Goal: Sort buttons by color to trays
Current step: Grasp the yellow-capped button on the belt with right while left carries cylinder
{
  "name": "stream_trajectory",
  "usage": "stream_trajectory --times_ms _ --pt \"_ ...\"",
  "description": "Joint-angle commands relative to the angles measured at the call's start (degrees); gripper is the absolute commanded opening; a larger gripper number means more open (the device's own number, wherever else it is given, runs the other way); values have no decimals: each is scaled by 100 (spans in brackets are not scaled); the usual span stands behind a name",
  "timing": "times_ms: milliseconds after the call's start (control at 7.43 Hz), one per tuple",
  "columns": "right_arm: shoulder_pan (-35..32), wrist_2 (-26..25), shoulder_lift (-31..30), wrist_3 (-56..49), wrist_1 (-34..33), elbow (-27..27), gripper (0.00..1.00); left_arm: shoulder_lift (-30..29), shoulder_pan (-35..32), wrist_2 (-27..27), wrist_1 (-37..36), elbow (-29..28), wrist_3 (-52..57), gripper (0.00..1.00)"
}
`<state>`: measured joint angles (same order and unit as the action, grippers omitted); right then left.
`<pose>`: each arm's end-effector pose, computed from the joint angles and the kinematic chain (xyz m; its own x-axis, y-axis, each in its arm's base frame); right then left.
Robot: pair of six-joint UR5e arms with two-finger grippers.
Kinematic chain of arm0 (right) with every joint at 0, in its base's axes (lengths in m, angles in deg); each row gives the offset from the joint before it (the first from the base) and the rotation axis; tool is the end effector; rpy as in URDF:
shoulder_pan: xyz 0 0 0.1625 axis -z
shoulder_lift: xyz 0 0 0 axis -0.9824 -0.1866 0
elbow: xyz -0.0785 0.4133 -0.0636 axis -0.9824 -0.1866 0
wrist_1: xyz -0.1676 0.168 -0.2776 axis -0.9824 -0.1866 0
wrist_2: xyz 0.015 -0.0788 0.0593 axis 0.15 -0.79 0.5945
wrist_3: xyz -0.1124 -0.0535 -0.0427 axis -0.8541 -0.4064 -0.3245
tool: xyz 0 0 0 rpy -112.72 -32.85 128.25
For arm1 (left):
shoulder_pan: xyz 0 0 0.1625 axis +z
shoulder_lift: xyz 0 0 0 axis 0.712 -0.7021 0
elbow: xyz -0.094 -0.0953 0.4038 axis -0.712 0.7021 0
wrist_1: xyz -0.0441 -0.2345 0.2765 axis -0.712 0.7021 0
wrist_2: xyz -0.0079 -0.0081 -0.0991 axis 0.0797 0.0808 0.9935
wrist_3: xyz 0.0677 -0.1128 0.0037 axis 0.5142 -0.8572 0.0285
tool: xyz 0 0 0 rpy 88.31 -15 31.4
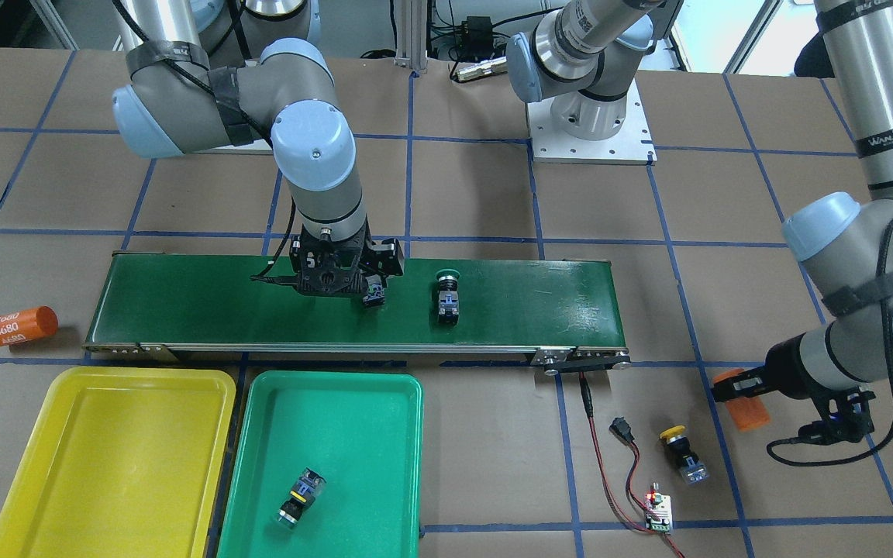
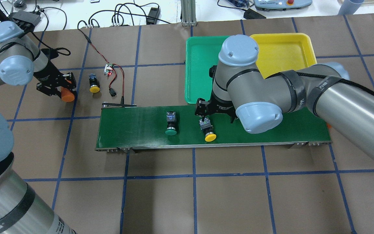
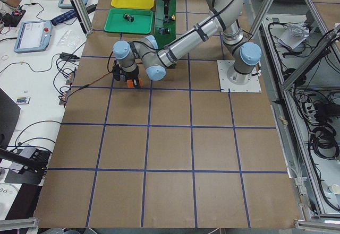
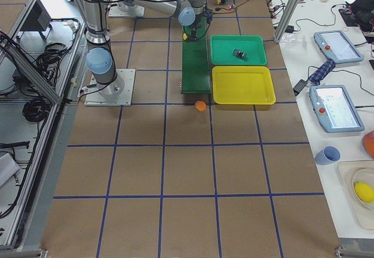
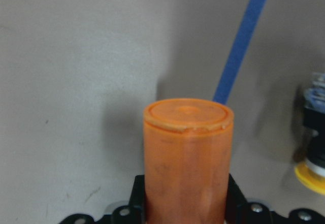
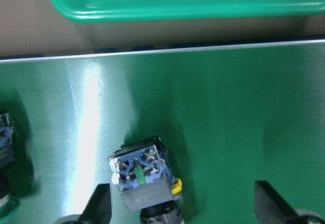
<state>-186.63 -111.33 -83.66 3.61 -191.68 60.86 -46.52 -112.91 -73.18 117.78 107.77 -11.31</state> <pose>0.2800 -0.4293 0.2589 -0.9987 0.0413 -0.0289 0.0399 0.9981 0.0472 0.0932 -0.5873 0.2293 -0.9726 -0.2231 0.0649 -0.2125 0.9671 0.1402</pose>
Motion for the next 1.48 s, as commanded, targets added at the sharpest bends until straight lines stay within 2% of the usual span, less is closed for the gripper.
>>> stream_trajectory --times_ms 0,135,269,538,807,942,1211,1346 --pt "-19 -141 71 -43 -38 31 91 924 -174 44 559 569 353 0" --pt "24 -159 71 -70 -20 57 32 1206 -480 53 552 859 371 0" --pt "94 -289 71 -192 41 66 3 1366 -866 62 482 1028 380 0" --pt "218 -273 18 -193 59 40 0 1490 -1071 18 525 1125 738 0" --pt "541 -334 -52 -219 7 -222 0 1831 -1107 79 508 1781 714 0" --pt "944 -587 -53 -402 -2 -458 0 1920 -1107 79 447 2081 722 0" --pt "2023 -625 87 -1865 -72 -820 0 1939 -1211 341 367 2093 652 0" --pt "2525 -616 367 -2611 -247 -1004 0 1913 -1369 378 297 2128 539 0"
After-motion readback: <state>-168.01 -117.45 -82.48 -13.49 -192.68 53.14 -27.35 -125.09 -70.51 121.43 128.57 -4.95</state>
